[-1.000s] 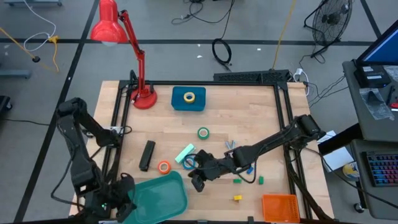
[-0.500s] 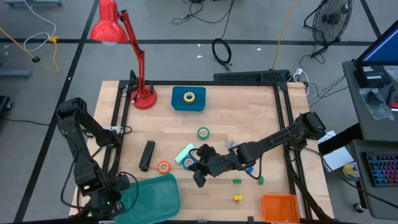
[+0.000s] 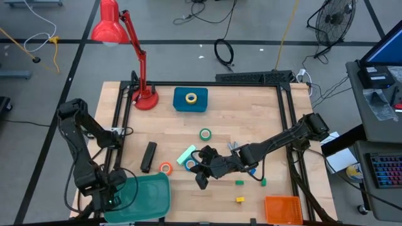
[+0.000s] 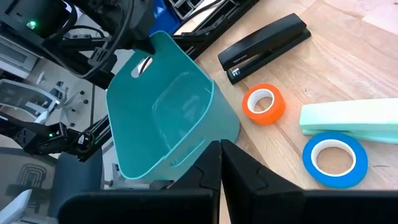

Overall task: Pick and place Stapler, Stapler remover, tape
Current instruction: Adjust the green bin

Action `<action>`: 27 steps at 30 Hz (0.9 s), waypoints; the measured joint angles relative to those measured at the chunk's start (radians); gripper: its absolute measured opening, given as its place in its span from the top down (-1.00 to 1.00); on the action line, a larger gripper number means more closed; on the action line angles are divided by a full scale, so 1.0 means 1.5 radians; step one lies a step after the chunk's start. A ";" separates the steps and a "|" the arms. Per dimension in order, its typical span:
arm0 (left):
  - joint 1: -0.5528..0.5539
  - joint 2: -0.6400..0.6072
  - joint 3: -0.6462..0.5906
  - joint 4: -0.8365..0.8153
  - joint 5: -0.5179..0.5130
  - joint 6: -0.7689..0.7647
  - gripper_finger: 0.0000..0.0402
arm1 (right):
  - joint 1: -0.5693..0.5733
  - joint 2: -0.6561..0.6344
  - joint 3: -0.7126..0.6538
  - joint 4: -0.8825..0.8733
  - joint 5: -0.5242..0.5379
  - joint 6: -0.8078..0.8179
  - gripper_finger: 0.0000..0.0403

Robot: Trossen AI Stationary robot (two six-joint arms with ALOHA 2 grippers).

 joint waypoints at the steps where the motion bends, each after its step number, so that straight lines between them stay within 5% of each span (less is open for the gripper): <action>1: -0.001 -0.001 0.000 0.001 -0.004 0.000 1.00 | 0.000 0.000 0.000 0.000 0.000 0.000 1.00; 14: 0.009 -0.122 0.041 0.002 -0.309 -0.036 1.00 | 0.000 -0.003 0.000 0.006 -0.001 -0.001 1.00; 19: 0.079 -0.174 0.041 0.008 -0.437 0.031 1.00 | 0.004 -0.029 -0.001 0.000 0.007 0.000 1.00; 27: 0.347 -0.152 0.041 0.055 -0.376 0.342 1.00 | 0.032 -0.091 -0.001 -0.005 0.115 -0.032 1.00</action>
